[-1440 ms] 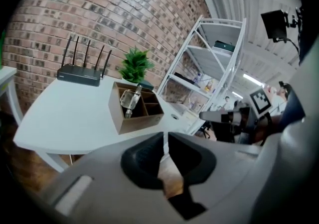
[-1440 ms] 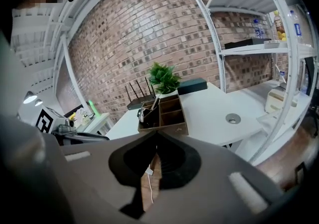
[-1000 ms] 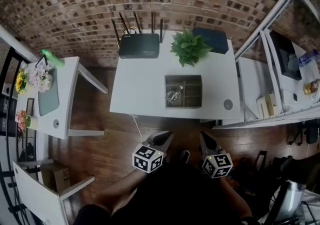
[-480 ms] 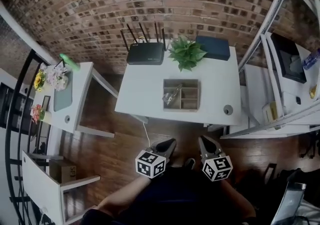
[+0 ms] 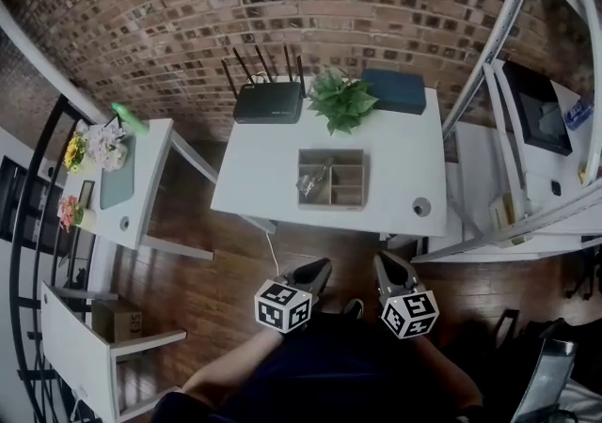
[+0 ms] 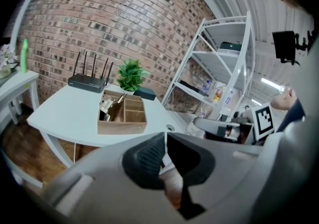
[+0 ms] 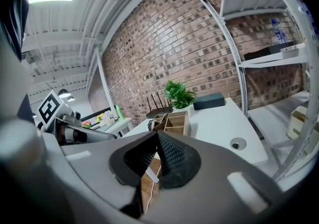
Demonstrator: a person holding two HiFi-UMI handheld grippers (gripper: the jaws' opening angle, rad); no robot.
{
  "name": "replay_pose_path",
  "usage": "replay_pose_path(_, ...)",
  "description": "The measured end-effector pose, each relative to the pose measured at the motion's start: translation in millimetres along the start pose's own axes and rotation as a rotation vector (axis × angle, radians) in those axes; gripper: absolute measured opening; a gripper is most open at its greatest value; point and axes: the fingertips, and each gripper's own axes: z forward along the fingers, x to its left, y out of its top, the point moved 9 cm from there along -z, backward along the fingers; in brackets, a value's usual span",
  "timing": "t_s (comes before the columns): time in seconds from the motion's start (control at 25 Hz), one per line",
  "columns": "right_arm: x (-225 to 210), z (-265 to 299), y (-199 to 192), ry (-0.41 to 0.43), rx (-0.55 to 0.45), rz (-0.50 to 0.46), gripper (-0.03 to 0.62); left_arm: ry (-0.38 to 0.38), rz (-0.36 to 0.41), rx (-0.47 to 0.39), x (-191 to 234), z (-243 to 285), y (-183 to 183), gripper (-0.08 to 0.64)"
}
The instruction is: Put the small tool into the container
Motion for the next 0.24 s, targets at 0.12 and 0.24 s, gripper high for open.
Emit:
replay_pose_path(0.12,-0.4,2.1,2.5,-0.004,-0.007,-0.002,0.011,-0.004,0.004,0.002,2.1,2.2,2.4,0.014)
replay_pose_path(0.24,0.6,5.1,3.3,-0.007,-0.008,-0.002,0.011,-0.008,0.007,0.007,5.8,4.1,3.5,0.014)
